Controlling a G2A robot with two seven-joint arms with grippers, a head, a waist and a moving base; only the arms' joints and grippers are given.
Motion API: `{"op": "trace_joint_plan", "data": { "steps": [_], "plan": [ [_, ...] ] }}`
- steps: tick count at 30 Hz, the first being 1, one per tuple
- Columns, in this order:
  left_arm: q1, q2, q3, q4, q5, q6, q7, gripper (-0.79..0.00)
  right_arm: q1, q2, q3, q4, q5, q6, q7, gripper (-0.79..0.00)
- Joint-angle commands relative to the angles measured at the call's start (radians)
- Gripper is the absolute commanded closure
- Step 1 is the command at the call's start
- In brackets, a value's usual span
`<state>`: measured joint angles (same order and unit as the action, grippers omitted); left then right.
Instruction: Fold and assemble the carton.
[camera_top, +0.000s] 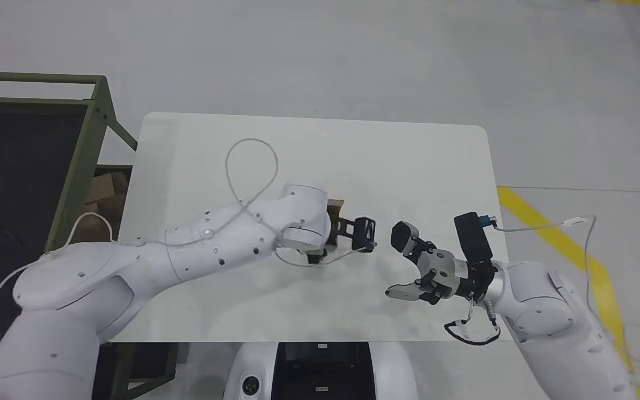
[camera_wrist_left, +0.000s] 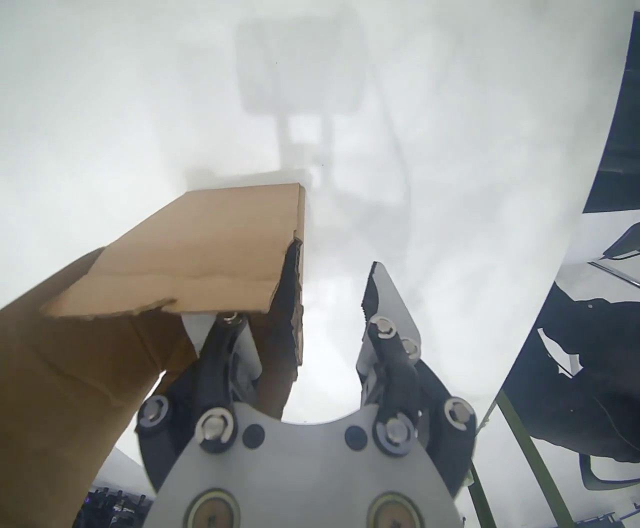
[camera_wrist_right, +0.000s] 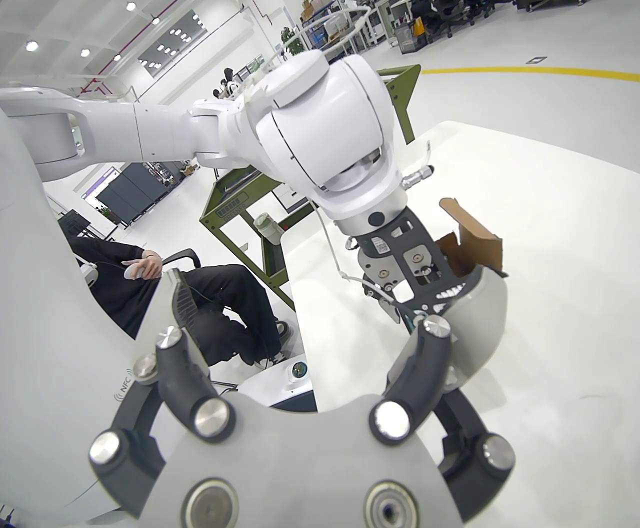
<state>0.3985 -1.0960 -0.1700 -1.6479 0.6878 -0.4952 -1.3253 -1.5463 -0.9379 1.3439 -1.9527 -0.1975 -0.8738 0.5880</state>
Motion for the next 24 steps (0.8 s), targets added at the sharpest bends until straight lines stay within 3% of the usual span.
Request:
{"op": "trace_joint_plan", "data": {
  "steps": [1,2,9,13,14,18,24],
  "plan": [
    [-0.015,0.015,0.0,-0.016,-0.028,0.001,0.0,-0.73,0.0,0.0,0.0,0.0,0.0,0.0,0.0,-0.785],
    [-0.021,0.028,0.0,-0.022,-0.049,-0.006,0.006,-0.785,0.0,0.0,0.0,0.0,0.0,0.0,0.0,-0.785],
    [-0.063,0.115,-0.007,-0.085,-0.117,-0.043,0.043,-0.785,0.0,0.0,0.0,0.0,0.0,0.0,0.0,-0.785],
    [-0.07,0.181,-0.06,-0.123,-0.16,-0.098,0.098,-0.785,0.0,0.0,0.0,0.0,0.0,0.0,0.0,-0.785],
    [-0.082,0.198,-0.098,-0.176,-0.211,-0.115,0.116,-0.785,0.0,0.0,0.0,0.0,0.0,0.0,0.0,-0.785],
    [-0.045,0.242,-0.152,-0.278,-0.241,-0.094,0.129,-0.785,-0.002,-0.001,-0.001,-0.003,-0.008,0.018,-0.01,-0.785],
    [0.025,0.299,-0.253,-0.353,-0.223,-0.074,0.214,-0.785,-0.001,-0.004,-0.008,-0.013,-0.054,0.111,-0.037,-0.785]
  ]
}}
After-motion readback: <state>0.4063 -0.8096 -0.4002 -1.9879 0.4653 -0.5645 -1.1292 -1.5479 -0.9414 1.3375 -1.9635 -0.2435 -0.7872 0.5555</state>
